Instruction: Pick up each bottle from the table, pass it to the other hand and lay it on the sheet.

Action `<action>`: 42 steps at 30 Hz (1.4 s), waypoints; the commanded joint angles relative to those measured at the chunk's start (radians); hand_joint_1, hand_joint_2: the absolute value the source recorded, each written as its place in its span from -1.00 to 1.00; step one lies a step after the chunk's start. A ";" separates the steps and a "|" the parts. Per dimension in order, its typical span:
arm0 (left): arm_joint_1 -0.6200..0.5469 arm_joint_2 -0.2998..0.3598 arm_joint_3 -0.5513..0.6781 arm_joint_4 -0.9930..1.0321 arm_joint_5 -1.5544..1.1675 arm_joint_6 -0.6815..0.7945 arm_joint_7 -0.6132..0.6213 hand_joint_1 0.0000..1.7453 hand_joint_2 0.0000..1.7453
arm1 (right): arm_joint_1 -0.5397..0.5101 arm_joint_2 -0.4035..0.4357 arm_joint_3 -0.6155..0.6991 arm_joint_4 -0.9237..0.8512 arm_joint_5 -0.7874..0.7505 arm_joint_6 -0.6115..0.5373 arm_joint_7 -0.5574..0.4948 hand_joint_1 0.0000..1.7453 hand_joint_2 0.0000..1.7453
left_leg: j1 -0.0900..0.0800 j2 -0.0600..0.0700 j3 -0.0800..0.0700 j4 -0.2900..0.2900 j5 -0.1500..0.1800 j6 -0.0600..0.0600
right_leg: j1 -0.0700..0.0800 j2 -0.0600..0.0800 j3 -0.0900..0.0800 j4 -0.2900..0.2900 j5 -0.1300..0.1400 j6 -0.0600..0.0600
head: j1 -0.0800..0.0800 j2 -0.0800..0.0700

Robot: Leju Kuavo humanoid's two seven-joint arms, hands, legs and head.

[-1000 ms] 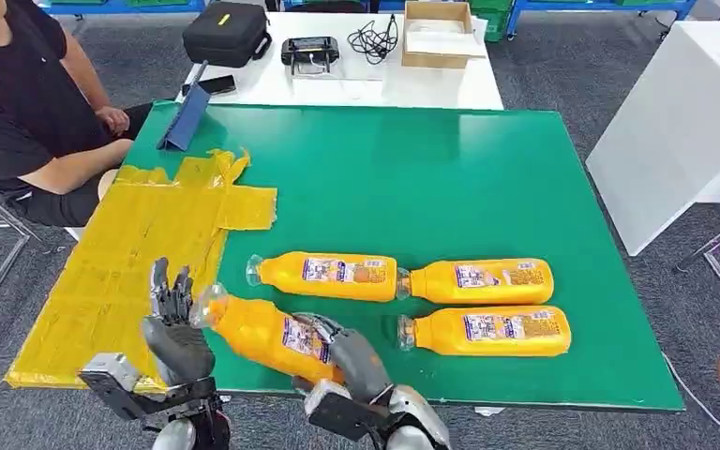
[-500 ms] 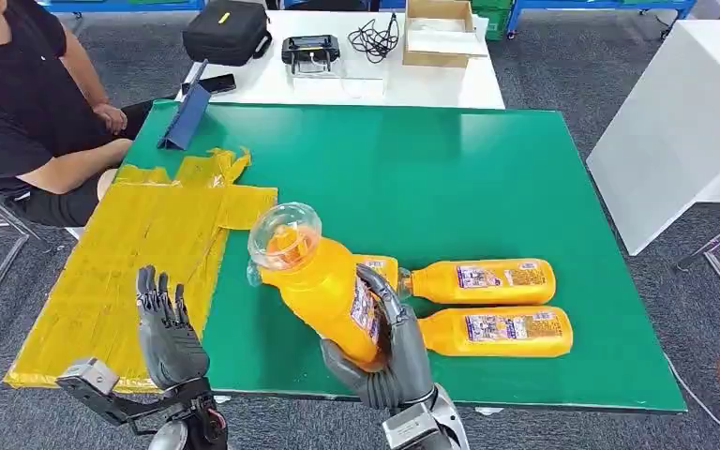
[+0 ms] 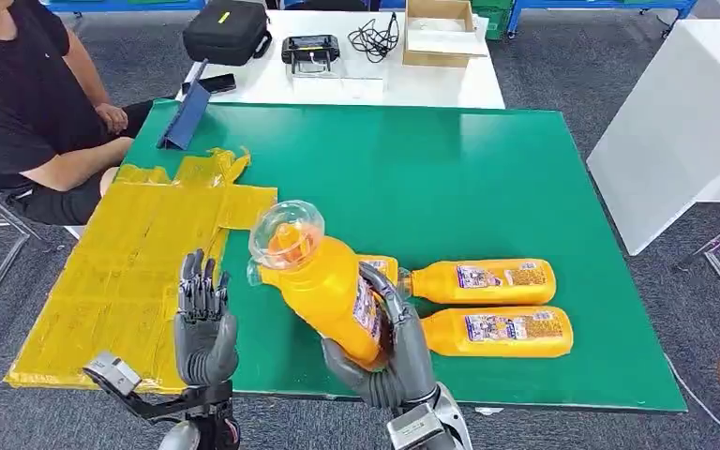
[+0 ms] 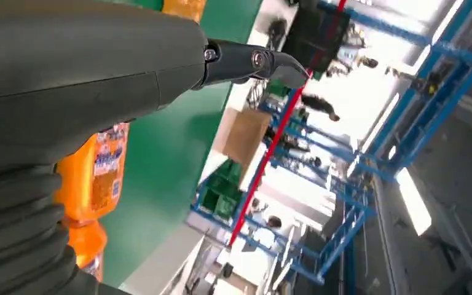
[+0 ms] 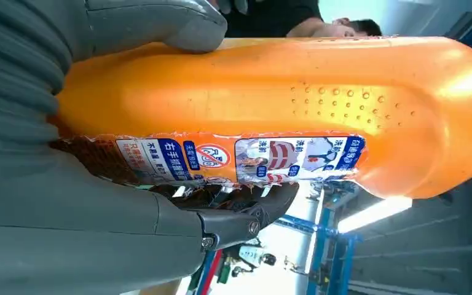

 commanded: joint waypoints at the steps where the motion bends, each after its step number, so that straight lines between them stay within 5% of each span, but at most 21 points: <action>1: 0.016 0.012 -0.037 -0.006 -0.014 -0.046 0.003 -1.00 1.00 | 0.015 -0.002 -0.020 0.053 0.033 -0.001 0.017 1.00 1.00 | 0.000 0.000 0.002 -0.003 0.000 0.001 | 0.000 -0.001 0.002 -0.003 0.000 0.000 | 0.000 0.000; 31: 0.042 -0.002 0.009 -0.014 0.001 -0.136 0.032 -1.00 1.00 | 0.002 0.013 -0.076 0.142 0.110 -0.065 0.061 1.00 1.00 | 0.000 0.000 0.000 -0.001 0.000 0.000 | 0.000 0.000 0.001 -0.001 0.000 0.000 | 0.000 0.000; 42: 0.010 0.000 -0.011 0.022 -0.009 -0.142 0.039 -1.00 1.00 | -0.118 0.011 0.036 0.364 0.229 0.008 0.163 1.00 1.00 | 0.000 0.002 0.001 -0.002 0.001 0.000 | 0.000 0.001 0.001 -0.002 0.001 0.000 | 0.000 0.000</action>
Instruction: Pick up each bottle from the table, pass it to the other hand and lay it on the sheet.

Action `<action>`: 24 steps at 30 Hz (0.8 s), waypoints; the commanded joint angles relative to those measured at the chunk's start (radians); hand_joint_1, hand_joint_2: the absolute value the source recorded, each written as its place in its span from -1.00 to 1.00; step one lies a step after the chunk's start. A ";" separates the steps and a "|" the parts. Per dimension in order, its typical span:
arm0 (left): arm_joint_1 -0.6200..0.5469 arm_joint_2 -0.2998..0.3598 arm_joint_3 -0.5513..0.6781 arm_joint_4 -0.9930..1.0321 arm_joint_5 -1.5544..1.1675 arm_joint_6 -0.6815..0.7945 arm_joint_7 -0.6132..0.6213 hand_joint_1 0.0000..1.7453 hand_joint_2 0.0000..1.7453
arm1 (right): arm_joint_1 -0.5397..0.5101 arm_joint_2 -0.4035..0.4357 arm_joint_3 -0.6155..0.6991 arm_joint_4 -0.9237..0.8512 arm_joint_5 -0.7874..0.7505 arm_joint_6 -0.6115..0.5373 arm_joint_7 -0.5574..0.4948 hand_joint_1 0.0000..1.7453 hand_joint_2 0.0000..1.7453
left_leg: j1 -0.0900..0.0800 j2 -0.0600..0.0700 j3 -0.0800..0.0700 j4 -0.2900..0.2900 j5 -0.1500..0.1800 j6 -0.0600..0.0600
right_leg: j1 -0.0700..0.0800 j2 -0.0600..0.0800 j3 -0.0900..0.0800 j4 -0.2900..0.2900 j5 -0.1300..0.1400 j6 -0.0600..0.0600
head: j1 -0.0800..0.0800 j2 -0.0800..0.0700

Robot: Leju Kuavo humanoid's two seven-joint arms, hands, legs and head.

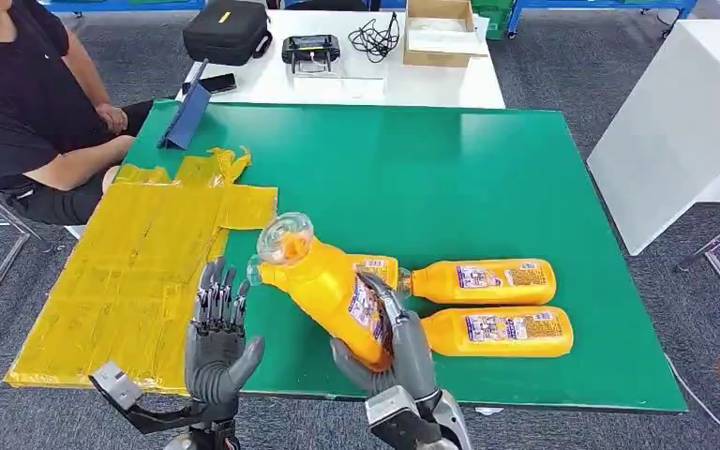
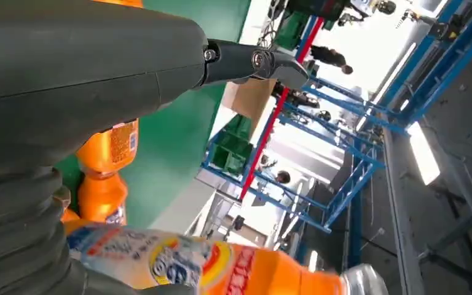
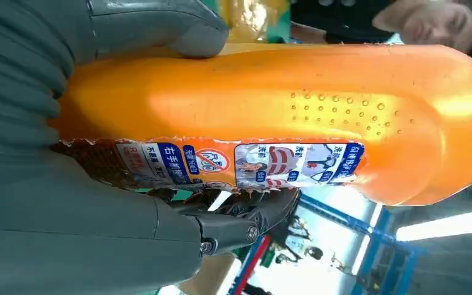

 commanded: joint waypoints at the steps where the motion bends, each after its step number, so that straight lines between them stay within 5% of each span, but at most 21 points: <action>1: -0.042 -0.002 -0.004 0.050 -0.010 0.005 0.005 -1.00 1.00 | -0.131 -0.001 0.107 0.268 0.078 0.055 0.073 1.00 1.00 | 0.000 0.002 0.002 -0.002 0.000 0.000 | 0.000 0.001 0.001 -0.002 0.001 0.000 | 0.000 0.000; 19: -0.078 0.007 -0.026 0.094 -0.048 0.075 -0.007 -1.00 1.00 | -0.236 0.032 0.286 0.460 0.161 0.103 0.120 1.00 1.00 | 0.000 0.001 0.001 -0.001 0.001 0.000 | 0.000 0.000 0.001 -0.001 0.001 0.000 | 0.000 0.000; 21: -0.083 0.013 -0.031 0.104 -0.081 0.104 -0.013 1.00 1.00 | -0.242 0.030 0.304 0.456 0.161 0.098 0.126 1.00 1.00 | 0.000 0.001 0.002 -0.002 0.001 0.001 | 0.001 -0.001 0.001 -0.002 0.001 0.000 | 0.001 0.000; 24: -0.090 0.021 -0.046 0.114 -0.123 0.132 -0.021 1.00 1.00 | -0.245 0.023 0.312 0.439 0.155 0.093 0.132 1.00 1.00 | 0.000 -0.001 0.002 -0.002 0.001 0.001 | 0.000 -0.002 0.001 -0.002 0.000 0.000 | 0.000 0.000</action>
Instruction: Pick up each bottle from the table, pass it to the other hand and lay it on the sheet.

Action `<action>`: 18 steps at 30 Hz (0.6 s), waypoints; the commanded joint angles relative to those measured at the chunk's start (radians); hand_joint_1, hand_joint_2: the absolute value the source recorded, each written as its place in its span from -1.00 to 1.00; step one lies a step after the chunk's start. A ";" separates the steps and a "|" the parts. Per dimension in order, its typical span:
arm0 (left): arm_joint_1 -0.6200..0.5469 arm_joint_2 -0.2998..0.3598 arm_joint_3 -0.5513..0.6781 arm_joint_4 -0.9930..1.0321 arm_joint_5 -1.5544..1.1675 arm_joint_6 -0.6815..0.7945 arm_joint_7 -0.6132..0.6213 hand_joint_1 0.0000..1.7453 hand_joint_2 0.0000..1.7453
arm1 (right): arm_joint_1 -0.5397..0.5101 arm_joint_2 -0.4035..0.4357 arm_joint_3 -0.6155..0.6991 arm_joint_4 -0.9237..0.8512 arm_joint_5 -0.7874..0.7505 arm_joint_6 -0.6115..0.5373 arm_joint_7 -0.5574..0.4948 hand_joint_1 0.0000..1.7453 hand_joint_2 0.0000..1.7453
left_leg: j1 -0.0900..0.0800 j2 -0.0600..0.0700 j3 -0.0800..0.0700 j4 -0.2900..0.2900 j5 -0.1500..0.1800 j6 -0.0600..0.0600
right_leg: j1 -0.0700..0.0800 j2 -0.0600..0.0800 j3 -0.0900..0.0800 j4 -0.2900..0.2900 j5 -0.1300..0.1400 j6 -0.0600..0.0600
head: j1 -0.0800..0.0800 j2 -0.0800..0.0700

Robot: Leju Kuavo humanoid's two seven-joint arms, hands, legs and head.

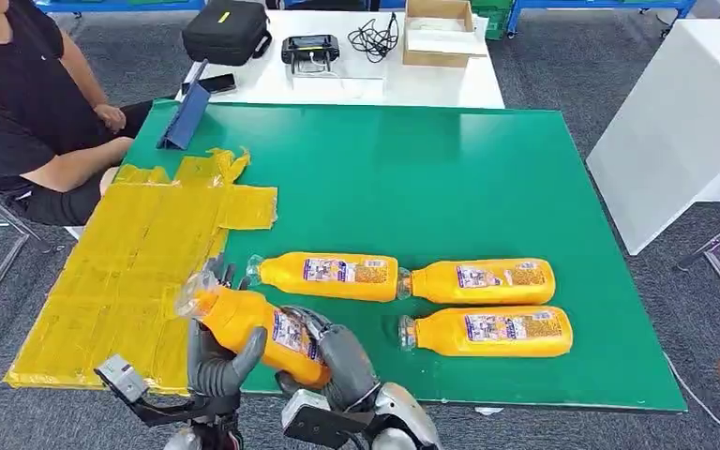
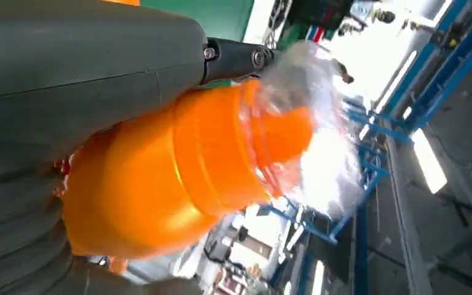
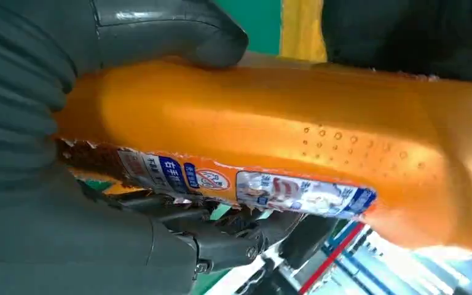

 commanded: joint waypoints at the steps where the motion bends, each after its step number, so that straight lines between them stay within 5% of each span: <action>1: -0.065 0.021 -0.041 0.094 -0.086 0.067 -0.014 1.00 1.00 | -0.065 0.007 0.109 0.110 0.000 -0.006 0.017 1.00 1.00 | 0.000 -0.001 0.001 -0.003 0.001 0.001 | 0.001 -0.003 0.002 -0.003 0.001 0.000 | 0.000 0.000; 18: -0.064 0.028 -0.040 0.078 -0.142 0.105 -0.035 1.00 1.00 | -0.039 -0.005 0.055 0.035 0.002 -0.083 0.021 1.00 1.00 | 0.000 -0.002 0.001 -0.002 0.001 0.001 | 0.000 -0.003 0.001 -0.002 0.001 0.000 | 0.000 0.000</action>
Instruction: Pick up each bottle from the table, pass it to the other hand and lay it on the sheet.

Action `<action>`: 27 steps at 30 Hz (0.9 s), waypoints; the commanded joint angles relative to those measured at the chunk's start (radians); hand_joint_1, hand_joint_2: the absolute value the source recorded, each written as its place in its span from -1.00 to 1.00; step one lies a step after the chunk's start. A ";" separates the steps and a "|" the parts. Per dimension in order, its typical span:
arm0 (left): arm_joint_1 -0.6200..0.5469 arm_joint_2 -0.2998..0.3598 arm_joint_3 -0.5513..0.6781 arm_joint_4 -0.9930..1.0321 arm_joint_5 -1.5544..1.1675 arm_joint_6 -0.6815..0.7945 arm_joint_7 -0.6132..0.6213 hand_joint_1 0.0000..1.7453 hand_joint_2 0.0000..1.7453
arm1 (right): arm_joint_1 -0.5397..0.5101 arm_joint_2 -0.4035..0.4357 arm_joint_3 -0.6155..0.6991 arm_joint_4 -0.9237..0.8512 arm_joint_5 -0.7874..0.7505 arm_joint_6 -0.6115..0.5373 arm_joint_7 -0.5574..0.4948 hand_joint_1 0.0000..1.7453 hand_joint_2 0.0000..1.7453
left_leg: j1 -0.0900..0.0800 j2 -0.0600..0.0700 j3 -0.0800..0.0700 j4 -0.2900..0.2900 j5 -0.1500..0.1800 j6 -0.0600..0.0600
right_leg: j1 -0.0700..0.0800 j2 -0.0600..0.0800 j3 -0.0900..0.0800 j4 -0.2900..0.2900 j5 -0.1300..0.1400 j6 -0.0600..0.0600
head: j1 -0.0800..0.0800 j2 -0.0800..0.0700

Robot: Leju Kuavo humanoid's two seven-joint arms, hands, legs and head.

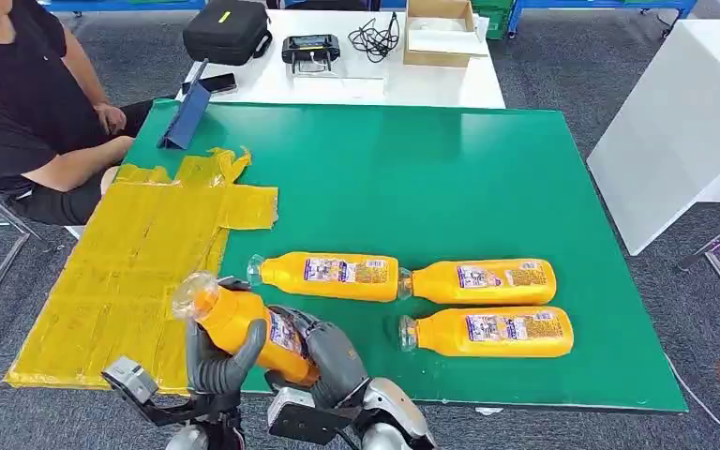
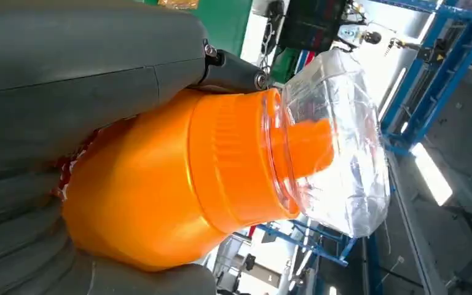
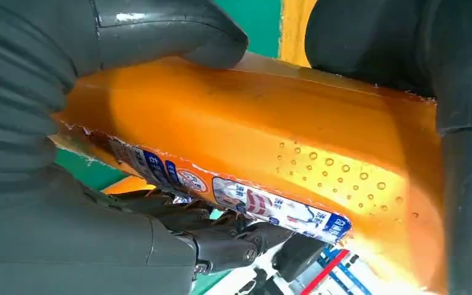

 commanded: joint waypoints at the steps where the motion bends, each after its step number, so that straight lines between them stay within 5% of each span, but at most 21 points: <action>1: -0.045 0.037 -0.046 0.019 -0.103 0.072 -0.024 1.00 1.00 | 0.010 -0.023 -0.007 -0.057 0.019 -0.104 0.000 1.00 1.00 | 0.000 -0.002 0.001 -0.002 0.001 0.001 | 0.000 -0.003 0.001 -0.002 0.001 0.000 | 0.000 0.000; 4: -0.044 0.040 -0.047 -0.003 -0.104 0.078 -0.007 1.00 1.00 | 0.011 -0.033 -0.014 -0.092 0.023 -0.092 0.018 1.00 1.00 | 0.000 -0.002 0.000 -0.001 0.001 0.001 | 0.000 -0.004 0.001 -0.002 0.000 0.000 | 0.000 0.000; 5: -0.049 0.054 -0.057 -0.027 -0.181 0.128 -0.029 1.00 1.00 | 0.023 -0.034 -0.038 -0.128 0.078 -0.187 0.017 -0.56 1.00 | 0.000 -0.002 0.000 -0.001 0.001 0.001 | 0.000 -0.003 0.000 -0.001 0.000 0.000 | 0.000 0.000; 6: -0.059 0.068 -0.064 -0.050 -0.239 0.169 -0.038 1.00 1.00 | 0.028 -0.040 -0.058 -0.166 0.081 -0.203 0.014 -1.00 1.00 | 0.000 -0.002 0.000 0.000 0.000 0.001 | 0.000 -0.003 0.000 0.000 0.000 0.000 | 0.000 0.000; 8: -0.100 0.096 -0.075 -0.095 -0.436 0.340 -0.040 1.00 1.00 | 0.019 -0.072 -0.102 -0.243 0.098 -0.198 0.053 -1.00 1.00 | 0.000 -0.002 -0.001 0.000 0.001 0.001 | 0.001 -0.003 0.000 -0.001 0.000 0.000 | 0.000 0.000; 9: -0.118 0.104 -0.080 -0.109 -0.506 0.406 -0.027 1.00 1.00 | 0.015 -0.082 -0.124 -0.264 0.102 -0.180 0.066 -1.00 -1.00 | 0.000 -0.003 -0.002 0.001 0.001 0.001 | 0.000 -0.004 -0.001 0.000 0.000 0.000 | 0.000 0.000; 18: -0.171 0.173 -0.085 -0.113 -1.049 0.817 0.091 1.00 1.00 | 0.030 -0.133 -0.201 -0.332 0.090 -0.144 0.039 -1.00 -1.00 | 0.001 -0.002 0.001 -0.002 0.002 0.001 | 0.001 -0.004 0.001 -0.003 0.002 0.000 | 0.000 0.000; 27: -0.150 0.154 -0.040 -0.115 -1.224 0.841 0.117 1.00 1.00 | 0.048 -0.153 -0.219 -0.353 0.078 -0.137 0.029 -1.00 -1.00 | 0.000 -0.001 0.001 -0.001 0.001 0.001 | 0.000 -0.001 0.001 -0.001 0.001 0.000 | 0.000 0.000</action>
